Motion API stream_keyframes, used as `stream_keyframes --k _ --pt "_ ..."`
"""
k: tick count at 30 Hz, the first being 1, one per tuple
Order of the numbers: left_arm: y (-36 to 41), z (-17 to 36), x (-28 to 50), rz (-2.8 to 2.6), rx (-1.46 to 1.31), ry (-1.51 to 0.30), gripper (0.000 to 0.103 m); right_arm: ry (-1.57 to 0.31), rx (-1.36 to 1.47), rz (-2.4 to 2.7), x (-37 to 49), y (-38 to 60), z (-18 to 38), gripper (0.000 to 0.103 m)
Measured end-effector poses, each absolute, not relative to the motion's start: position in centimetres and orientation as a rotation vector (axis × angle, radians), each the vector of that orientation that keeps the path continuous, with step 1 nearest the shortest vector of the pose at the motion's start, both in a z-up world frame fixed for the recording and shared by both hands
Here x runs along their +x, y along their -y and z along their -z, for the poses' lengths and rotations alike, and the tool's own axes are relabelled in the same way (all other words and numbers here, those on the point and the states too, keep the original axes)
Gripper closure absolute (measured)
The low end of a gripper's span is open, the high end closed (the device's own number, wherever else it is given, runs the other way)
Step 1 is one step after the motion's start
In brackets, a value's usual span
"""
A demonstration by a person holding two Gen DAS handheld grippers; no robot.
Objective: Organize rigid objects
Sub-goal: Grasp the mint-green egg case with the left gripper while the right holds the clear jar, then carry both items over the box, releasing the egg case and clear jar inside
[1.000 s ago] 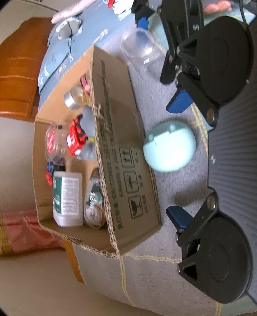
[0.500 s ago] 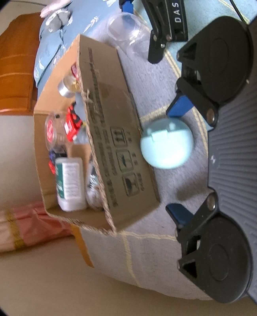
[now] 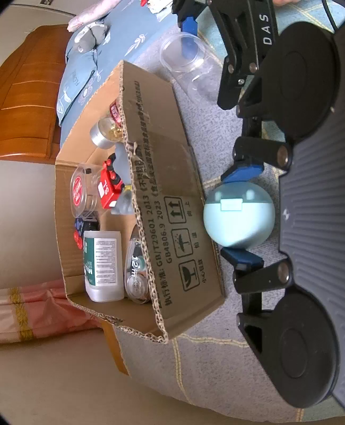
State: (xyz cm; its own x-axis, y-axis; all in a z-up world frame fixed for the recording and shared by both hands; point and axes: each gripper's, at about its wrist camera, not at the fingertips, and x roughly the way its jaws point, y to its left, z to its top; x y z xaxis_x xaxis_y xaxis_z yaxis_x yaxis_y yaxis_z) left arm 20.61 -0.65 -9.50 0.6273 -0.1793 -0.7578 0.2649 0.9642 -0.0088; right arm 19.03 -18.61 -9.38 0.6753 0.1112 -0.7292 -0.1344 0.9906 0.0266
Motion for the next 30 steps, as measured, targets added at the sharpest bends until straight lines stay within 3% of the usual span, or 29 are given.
stream_keyframes --k 5,7,17,30 --pt "0.6 9.5 20.7 0.266 0.112 -0.856 0.051 -0.806 -0.022 -0.128 19.1 18.6 8.8 0.001" --pt "0.6 9.5 20.7 0.269 0.115 -0.859 0.051 -0.817 -0.019 -0.122 19.2 18.7 8.7 0.008" --pt "0.0 8.1 20.1 0.337 0.179 -0.891 0.051 -0.832 -0.048 -0.224 18.5 19.5 6.9 0.009" --pt "0.3 1.1 19.2 0.43 0.182 -0.824 0.051 -0.74 -0.122 -0.387 18.2 19.8 0.3 0.009"
